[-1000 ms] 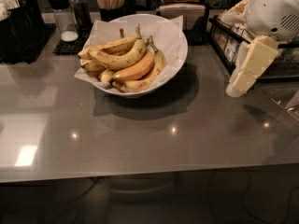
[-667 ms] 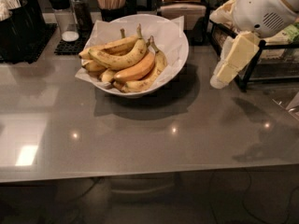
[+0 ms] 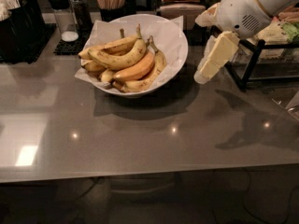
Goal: Pick banana from white bowl
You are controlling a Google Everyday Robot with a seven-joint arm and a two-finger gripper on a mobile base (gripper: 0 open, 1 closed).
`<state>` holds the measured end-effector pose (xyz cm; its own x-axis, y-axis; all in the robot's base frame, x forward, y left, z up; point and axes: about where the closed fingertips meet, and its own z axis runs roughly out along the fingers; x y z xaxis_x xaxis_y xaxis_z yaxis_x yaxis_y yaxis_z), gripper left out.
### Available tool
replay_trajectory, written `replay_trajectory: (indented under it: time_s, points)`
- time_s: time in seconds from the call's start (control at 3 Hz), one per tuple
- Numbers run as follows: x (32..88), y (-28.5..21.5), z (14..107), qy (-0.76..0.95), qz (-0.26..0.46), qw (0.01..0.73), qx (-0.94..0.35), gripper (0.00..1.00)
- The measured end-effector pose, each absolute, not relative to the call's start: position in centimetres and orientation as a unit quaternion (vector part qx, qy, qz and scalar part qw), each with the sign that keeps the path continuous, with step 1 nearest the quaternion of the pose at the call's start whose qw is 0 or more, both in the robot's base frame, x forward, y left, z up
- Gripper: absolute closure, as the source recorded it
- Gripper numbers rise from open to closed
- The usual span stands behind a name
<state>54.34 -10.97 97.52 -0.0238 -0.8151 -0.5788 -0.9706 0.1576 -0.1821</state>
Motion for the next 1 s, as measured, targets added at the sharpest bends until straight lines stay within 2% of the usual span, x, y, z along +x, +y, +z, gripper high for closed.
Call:
replay_trajectory:
  time_s: [0.67, 1.0]
  points:
    - [57.5, -7.6, 96.7, 0.687, 0.176, 0.323, -0.627, 0.0]
    - [57.7, -7.5, 96.7, 0.686, 0.178, 0.324, -0.627, 0.0]
